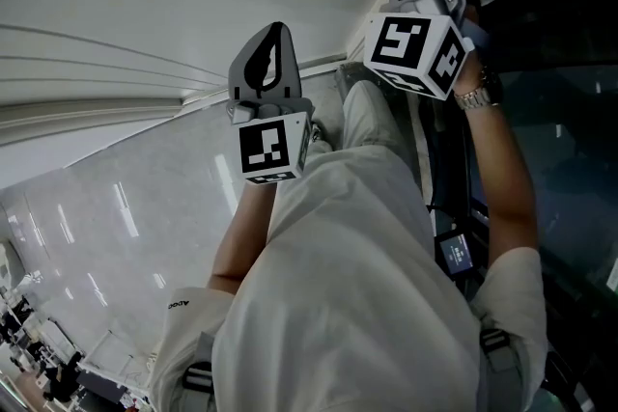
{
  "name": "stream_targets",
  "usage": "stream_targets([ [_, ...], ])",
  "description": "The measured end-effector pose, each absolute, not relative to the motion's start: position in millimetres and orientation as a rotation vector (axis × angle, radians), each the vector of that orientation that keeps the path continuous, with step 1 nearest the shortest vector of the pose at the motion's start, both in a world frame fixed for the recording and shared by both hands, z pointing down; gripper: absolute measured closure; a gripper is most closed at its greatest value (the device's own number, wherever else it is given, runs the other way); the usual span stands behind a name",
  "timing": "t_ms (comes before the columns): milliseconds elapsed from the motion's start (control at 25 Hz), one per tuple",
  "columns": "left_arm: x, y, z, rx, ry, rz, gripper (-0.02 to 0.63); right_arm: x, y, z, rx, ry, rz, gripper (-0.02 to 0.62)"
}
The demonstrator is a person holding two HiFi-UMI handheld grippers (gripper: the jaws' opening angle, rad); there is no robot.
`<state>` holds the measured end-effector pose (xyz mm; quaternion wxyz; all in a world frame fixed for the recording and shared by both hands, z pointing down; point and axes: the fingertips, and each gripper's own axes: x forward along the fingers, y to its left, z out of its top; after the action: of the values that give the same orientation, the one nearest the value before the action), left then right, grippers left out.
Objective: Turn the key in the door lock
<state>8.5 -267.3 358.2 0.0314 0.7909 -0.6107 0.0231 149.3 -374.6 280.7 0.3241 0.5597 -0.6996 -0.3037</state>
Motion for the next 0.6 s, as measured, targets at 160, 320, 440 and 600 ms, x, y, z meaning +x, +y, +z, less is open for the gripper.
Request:
stream_targets([
  [160,12.7,-270.1,356.7,2.446,-1.876,0.069,0.600,151.8,-374.6,280.2,1.585,-1.949,-0.650,0.582],
  [320,11.7,-270.2,355.0,2.445,-1.884,0.078,0.600,152.8,-374.4,278.7,1.674,-2.139,-0.378,0.583],
  [440,12.5,-269.8,353.9,2.443,-1.892,0.087,0.600,156.4,-374.1,277.6,1.703,-2.286,-0.136,0.583],
  [600,14.3,-271.0,352.1,2.450,-1.896,0.103,0.600,157.6,-375.1,277.1,1.733,-2.404,0.055,0.583],
])
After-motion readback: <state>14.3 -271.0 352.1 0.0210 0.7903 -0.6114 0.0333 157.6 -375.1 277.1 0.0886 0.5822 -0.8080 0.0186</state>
